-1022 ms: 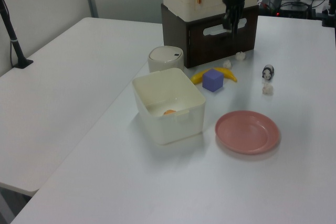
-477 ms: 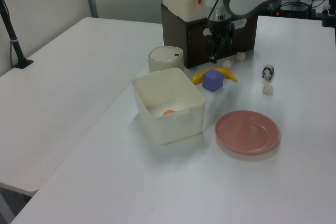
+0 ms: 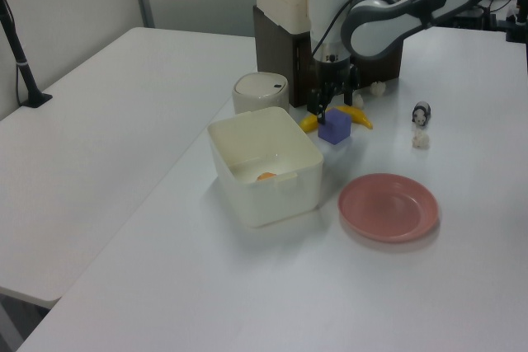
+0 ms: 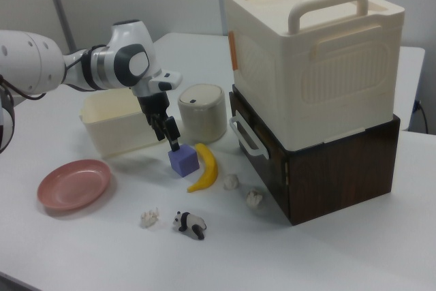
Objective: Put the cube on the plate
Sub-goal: 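Move the open gripper over the purple cube and lower onto it, then close the gripper on the purple cube and lift it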
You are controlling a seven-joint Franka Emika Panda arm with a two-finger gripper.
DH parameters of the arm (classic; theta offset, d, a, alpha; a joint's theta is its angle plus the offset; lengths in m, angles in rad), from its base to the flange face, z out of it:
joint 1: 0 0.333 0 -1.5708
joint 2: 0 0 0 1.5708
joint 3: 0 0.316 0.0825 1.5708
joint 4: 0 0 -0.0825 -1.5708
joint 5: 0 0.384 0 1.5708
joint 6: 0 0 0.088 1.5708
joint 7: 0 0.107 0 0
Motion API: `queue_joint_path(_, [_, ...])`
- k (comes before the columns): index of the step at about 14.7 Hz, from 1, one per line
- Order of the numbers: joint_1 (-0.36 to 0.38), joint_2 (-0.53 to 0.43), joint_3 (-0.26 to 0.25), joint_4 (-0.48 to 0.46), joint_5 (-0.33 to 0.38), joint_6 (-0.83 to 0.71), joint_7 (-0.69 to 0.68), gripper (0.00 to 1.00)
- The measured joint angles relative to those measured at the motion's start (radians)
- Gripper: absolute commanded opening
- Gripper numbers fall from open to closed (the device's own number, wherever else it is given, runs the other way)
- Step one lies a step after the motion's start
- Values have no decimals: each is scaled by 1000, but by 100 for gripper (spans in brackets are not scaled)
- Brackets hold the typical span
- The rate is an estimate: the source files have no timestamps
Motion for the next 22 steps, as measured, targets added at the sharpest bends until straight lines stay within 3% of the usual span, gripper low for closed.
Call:
queue_joint_path(13, [-29, 64, -1, -1, -76, 5, 18, 100])
queue_joint_path(15, [-28, 78, -1, -3, -76, 5, 18, 82])
queue_joint_path(16, [-28, 82, -1, -5, -76, 5, 18, 59])
queue_joint_path(18, [-28, 87, -1, -8, -76, 5, 18, 35])
queue_joint_path(19, [-28, 87, -1, -8, -77, 5, 18, 29])
queue_joint_path(22, [-28, 86, -1, -7, -77, 5, 18, 28])
